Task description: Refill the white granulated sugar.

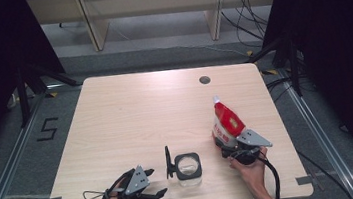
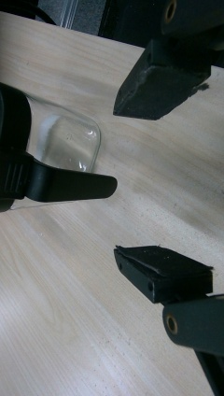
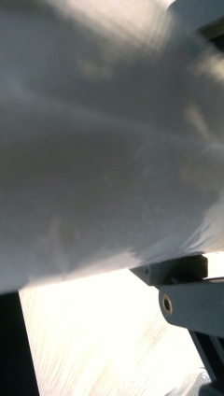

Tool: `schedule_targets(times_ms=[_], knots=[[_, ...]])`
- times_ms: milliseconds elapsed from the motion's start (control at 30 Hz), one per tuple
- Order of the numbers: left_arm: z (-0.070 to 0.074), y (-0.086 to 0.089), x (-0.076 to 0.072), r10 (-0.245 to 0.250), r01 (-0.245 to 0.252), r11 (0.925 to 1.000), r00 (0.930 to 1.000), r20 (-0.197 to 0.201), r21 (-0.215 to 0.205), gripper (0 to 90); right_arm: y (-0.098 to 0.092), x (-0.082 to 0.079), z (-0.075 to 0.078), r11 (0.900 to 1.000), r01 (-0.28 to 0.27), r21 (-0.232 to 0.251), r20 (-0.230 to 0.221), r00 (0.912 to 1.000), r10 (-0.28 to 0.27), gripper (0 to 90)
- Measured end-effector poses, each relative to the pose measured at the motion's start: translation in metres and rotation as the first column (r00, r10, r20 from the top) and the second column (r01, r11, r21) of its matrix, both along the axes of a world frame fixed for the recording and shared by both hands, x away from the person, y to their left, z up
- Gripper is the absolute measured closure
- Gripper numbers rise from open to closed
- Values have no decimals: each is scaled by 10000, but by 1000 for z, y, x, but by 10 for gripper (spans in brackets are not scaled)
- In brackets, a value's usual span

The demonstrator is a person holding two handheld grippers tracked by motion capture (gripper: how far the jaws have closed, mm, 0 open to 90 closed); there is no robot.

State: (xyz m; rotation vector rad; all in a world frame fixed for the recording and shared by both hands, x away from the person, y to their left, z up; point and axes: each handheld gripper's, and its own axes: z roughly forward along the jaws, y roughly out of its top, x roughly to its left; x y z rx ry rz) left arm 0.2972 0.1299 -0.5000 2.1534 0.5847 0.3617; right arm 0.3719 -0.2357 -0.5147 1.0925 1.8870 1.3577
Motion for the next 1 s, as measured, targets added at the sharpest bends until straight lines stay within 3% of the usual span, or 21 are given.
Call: schedule_targets(times_ms=[100, 167, 200, 267, 300, 400, 500, 533, 633, 667, 700, 733, 767, 800, 900, 933, 967, 1000], knots=[[0, 0, 0, 11, -11, 9999, 10000, -14, -108, 258, -1, 1, 0, 10000, 7, -60, 39, 10000, -7, 351], [0, 0, 0, 99, -98, 9999, 9999, 77, -44, 258, -3, 3, 0, 9999, 6, -144, 302, 9995, -1, 360], [0, -1, -1, 160, -162, 9996, 9998, -74, -248, 258, -3, 2, 0, 9998, 94, -186, 273, 9996, -89, 367], [0, 1, 0, 85, -85, 9999, 9999, -61, -83, 258, -2, 2, 1, 9997, -3, -224, 365, 9993, 11, 373], [-1, 1, 0, 159, -157, 9997, 9998, 83, -210, 258, -1, 0, 2, 9994, 52, -354, 264, 9996, -43, 375], [0, 0, 0, 142, -147, 9989, 9998, -128, -450, 258, 0, -1, 4, 9989, -37, -469, 301, 9995, 51, 379], [0, 1, 0, 203, -205, 9992, 9998, -67, -357, 258, 1, -3, 5, 9987, 58, -501, 206, 9998, -47, 381], [1, 2, 0, 230, -232, 9993, 9997, -71, -309, 258, 0, -3, 6, 9964, 5, -852, 460, 9989, 35, 383], [1, 1, 0, 303, -301, 9986, 9995, 37, -426, 258, 1, -7, 8, 9938, 23, -1112, 324, 9995, 13, 384], [1, 2, 0, 207, -209, 9991, 9998, -58, -366, 258, 1, -8, 10, 9900, -73, -1405, 611, 9980, 160, 385], [1, 2, 0, 207, -209, 9991, 9998, -58, -366, 258, 1, -8, 10, 9900, -73, -1405, 611, 9980, 160, 385], [1, 3, 1, 253, -253, 9990, 9997, 4, -368, 258, 1, -12, 15, 9814, -102, -1920, 864, 9959, 273, 385], [1, 3, 1, 253, -253, 9990, 9997, 4, -368, 258, 1, -12, 15, 9814, -102, -1920, 864, 9959, 273, 385], [1, 4, 1, 273, -273, 9990, 9996, -6, -342, 258, 2, -17, 22, 9662, -32, -2578, 1148, 9928, 339, 386], [0, 4, 1, 380, -383, 9977, 9993, -55, -551, 257, 3, -23, 28, 9643, -109, -2645, 1436, 9883, 506, 386], [2, 6, 3, 175, -172, 9996, 9997, 165, -217, 258, 3, -30, 36, 9519, -204, -3056, 1775, 9810, 780, 386], [2, 6, 3, 175, -172, 9996, 9997, 165, -217, 258, 3, -30, 36, 9519, -204, -3056, 1775, 9810, 780, 386], [0, 4, 2, 330, -325, 9987, 9994, 118, -396, 258, 3, -37, 41, 9416, -171, -3364, 1912, 9778, 861, 386]])
